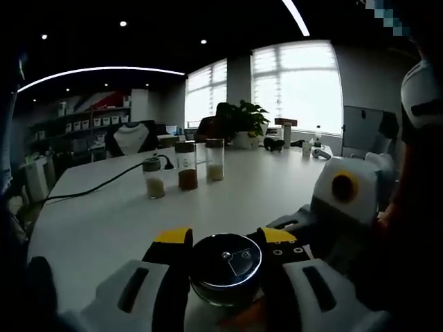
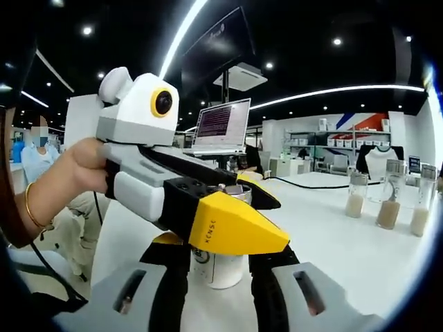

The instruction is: Rotate the seasoning bottle until the label or dispensing opening points toward the visible target arrow and the bottle remains upright within the marked orientation range

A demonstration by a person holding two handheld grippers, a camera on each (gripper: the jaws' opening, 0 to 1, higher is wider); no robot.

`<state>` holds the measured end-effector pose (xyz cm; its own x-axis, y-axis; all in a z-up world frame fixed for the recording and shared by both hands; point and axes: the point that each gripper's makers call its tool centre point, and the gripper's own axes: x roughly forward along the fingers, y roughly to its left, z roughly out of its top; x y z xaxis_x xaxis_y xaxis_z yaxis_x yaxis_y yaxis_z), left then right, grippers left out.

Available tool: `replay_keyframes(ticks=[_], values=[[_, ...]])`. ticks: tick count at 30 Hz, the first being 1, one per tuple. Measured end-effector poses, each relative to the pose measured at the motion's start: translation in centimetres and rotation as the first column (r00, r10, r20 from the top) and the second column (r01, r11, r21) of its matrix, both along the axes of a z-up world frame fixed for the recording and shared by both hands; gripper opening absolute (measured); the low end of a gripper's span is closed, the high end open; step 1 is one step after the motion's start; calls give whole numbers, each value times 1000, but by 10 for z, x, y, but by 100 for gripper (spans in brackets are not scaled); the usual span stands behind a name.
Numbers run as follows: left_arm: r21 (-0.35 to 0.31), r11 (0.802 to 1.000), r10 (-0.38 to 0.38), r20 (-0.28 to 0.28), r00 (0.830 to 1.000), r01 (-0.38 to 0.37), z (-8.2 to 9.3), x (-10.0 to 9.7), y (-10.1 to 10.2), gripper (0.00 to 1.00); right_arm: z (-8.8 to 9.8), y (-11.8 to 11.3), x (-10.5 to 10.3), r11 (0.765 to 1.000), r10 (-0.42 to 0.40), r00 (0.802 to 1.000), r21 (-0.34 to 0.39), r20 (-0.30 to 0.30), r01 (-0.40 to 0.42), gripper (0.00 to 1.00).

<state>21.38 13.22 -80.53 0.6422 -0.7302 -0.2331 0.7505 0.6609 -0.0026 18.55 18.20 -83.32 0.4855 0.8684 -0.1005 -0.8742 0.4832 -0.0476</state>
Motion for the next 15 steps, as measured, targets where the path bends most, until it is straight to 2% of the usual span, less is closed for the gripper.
replay_keyframes(ticks=[5,15], values=[[16,1000,-11,8,1000,11,0,-2,3,39,0,2,-1,1000,5,1000,-6,9,-5,31],[-3,1000,-22,8,1000,22,6,-3,10,39,4,9,0,1000,11,1000,11,1,-11,31]])
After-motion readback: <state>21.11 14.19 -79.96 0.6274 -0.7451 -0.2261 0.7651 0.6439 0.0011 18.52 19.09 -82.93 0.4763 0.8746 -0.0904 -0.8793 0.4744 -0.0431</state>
